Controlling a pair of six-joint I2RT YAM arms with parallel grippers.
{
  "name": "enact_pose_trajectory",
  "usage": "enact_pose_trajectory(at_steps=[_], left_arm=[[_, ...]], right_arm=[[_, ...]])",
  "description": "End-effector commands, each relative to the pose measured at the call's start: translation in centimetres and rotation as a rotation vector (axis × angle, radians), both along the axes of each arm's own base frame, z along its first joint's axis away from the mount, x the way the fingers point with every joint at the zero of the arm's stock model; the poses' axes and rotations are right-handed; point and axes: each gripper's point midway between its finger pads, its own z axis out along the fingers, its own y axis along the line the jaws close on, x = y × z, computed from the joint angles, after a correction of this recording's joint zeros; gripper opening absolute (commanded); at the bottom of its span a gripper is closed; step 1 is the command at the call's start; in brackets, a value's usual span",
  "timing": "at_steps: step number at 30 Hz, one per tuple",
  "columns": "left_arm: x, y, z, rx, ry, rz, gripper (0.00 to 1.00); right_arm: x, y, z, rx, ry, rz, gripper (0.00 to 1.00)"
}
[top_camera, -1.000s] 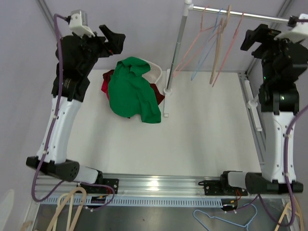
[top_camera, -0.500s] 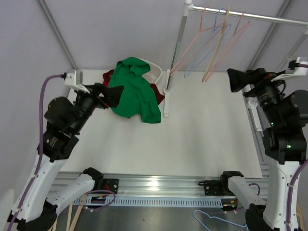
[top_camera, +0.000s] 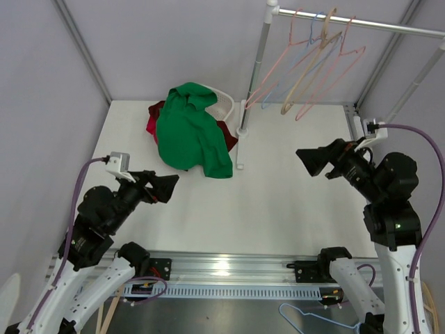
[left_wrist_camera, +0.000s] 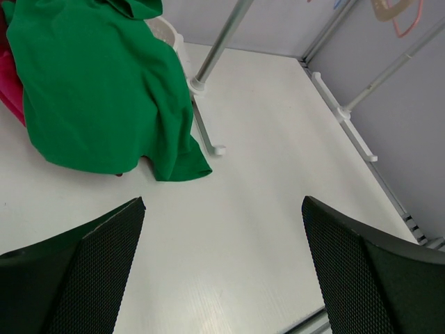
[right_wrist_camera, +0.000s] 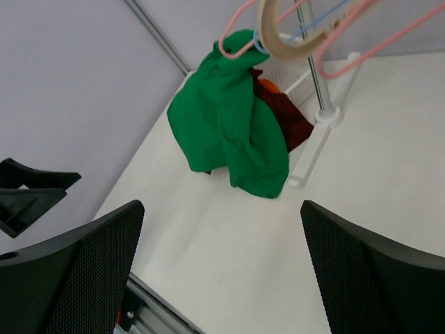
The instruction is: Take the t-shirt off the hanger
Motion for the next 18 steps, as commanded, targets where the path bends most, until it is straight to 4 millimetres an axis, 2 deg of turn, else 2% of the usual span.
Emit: enact_pose_trajectory(at_steps=[1,2,4,5,6,14,18], left_arm=[[-1.2,-0.1,-1.0,-0.009,0.024,-0.029,0.99],[-1.3,0.0,-1.2,0.0,0.027,-0.029,0.99],[-1.5,0.3,-1.8,0.02,0.042,-0.026,1.0],[-1.6,0.4,-2.0,0.029,0.044,-0.024,1.0],[-1.6,0.6,-2.3,0.036,0.048,-0.016,0.99],[-2.0,0.8,-3.0,0.04,0.06,-0.018,1.0],[-1.9,0.8,-3.1,0.043,0.065,-0.015,1.0]], right_arm=[[-0.4,0.4,-3.2,-0.025,0.063,0.031,0.99],[-0.4,0.3,-5.1,-0.039,0.108,0.027,1.0],[-0.6,0.1,-6.7,-0.067,0.131,0.023,0.99],[-0.6,0.0,-8.1,-0.077,0.162,0.019,0.99],[-0.8,0.0,-8.6,-0.082,0.169,0.02,0.99],[-0.9,-1.4,-10.0,-0.146,0.136,-0.052,0.99],[-0.7,-1.1,-11.0,-0.153,0.168,-0.032,0.99]])
